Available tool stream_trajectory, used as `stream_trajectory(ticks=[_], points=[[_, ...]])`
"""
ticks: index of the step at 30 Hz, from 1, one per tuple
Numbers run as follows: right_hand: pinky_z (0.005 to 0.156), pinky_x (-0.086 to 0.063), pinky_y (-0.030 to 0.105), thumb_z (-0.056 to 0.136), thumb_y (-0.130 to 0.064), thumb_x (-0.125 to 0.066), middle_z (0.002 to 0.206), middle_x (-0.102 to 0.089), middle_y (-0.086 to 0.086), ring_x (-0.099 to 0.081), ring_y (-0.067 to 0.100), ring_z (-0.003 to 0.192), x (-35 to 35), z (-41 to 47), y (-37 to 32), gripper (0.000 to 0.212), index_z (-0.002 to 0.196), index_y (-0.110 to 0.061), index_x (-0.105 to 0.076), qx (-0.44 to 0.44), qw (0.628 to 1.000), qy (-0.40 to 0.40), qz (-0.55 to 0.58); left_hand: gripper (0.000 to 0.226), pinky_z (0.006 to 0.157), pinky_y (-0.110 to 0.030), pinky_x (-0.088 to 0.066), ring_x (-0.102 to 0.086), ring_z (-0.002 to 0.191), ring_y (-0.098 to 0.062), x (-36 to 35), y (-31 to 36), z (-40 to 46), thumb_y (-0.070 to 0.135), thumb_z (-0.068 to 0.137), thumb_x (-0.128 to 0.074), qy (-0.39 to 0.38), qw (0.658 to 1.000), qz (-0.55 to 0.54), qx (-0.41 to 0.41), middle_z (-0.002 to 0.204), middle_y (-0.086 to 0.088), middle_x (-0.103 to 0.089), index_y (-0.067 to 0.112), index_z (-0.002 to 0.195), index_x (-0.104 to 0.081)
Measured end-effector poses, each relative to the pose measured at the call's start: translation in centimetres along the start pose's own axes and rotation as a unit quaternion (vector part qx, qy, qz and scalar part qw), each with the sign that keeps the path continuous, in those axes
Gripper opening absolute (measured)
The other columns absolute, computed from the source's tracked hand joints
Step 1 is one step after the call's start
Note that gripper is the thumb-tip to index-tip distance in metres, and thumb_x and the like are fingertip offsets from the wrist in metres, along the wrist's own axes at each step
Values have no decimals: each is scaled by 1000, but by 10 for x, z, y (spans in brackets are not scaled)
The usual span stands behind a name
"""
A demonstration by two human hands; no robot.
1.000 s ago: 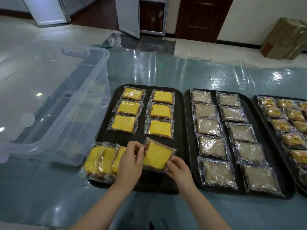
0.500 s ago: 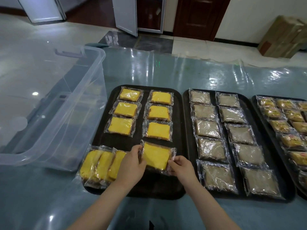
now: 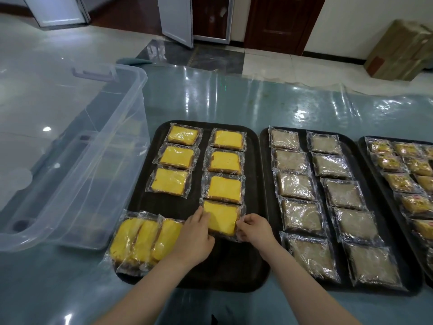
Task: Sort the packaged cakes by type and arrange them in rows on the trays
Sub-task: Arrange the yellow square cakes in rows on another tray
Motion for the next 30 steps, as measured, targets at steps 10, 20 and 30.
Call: stream_trajectory(ticks=[10,20,30], points=[[69,-62,39,92,-21,-68,78,-71,5,-70,16,67,4,12,-6,7,90,-15,-64,21,991,38,-127,70,123,-40,-18,-10,149,-27,-7,0,9,24,96,-52,-9,996,90,-15,165,-8,0,15,156,-16],[53,-42,23,91,-37,-68,81,-63,-1,-61,12,68,10,7,-13,31,104,-19,-47,61,957,77,-273,75,123,-43,-12,0,151,-27,-10,-1,9,26,96,-53,-21,996,86,-8,165,-6,5,18,157,-11],[56,-38,18,91,-24,-65,97,-53,-3,-52,5,73,-2,-23,-29,26,111,-21,-49,159,949,84,-260,70,123,-41,-11,-5,151,-25,5,-7,5,29,96,-51,25,997,74,-27,165,-5,-5,22,156,-17]])
Point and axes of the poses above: each hand's wrist, its own z-axis towards the middle knuckle, its own x-axis out of the back of the hand, y = z × x, the point moved 7 cm from there along z, towards the middle knuckle
